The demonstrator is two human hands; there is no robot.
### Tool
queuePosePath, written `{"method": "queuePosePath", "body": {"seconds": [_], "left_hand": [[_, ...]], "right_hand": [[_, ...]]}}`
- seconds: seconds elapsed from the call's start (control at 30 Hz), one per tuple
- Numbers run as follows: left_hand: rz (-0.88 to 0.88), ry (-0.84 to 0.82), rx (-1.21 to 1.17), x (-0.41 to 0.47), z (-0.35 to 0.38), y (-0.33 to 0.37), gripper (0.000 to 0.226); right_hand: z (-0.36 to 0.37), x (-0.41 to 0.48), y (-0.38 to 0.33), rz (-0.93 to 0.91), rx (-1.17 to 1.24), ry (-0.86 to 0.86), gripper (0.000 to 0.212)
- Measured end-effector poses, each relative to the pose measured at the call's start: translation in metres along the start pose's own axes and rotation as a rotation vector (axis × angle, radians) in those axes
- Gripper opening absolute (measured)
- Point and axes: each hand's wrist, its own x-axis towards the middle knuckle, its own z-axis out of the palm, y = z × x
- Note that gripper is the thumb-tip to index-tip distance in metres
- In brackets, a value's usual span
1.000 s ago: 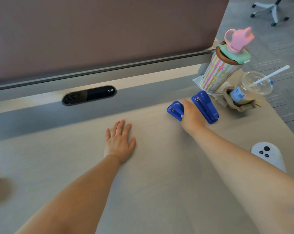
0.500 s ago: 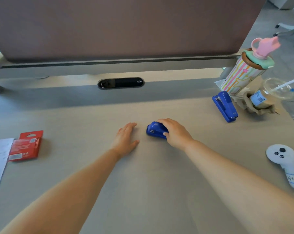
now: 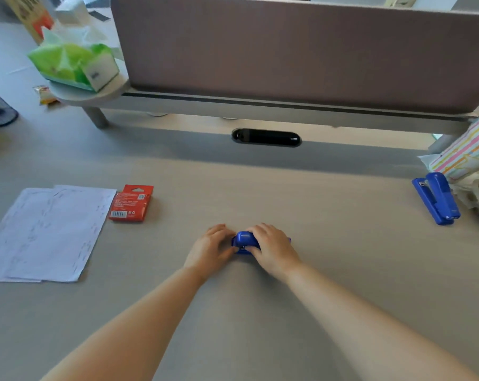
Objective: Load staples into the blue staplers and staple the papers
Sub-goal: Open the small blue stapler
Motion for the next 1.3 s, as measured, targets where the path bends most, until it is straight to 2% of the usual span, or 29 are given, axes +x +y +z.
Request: {"method": "queuePosePath", "body": {"seconds": [0.13,0.27,0.57,0.7,0.93,1.1,1.3], "left_hand": [[-0.055,0.063,-0.125,-0.003,0.002,-0.004,0.028],[-0.062,0.059,-0.17,-0.005,0.001,-0.004,0.029],[0.075,0.069,-0.018,0.0,0.005,-0.016,0.027],[0.131,0.146,0.012,0.002,0.009,-0.022,0.025],[0.187,0.173,0.034,0.004,0.011,-0.025,0.025],[0.266,0.159,0.085,0.01,0.01,-0.03,0.037],[0.321,0.215,0.14,0.006,0.017,-0.028,0.032]], "right_hand": [[0.009,0.004,-0.011,-0.01,-0.051,0.084,0.029],[0.013,0.003,-0.01,-0.005,-0.023,0.136,0.027],[0.027,0.001,-0.003,-0.082,-0.045,0.298,0.041],[0.026,0.001,-0.001,-0.067,0.127,0.415,0.044],[0.031,0.0,0.001,-0.116,0.16,0.504,0.047],[0.035,0.0,0.006,-0.211,0.231,0.633,0.047],[0.038,0.003,0.009,-0.317,0.22,0.723,0.039]]}}
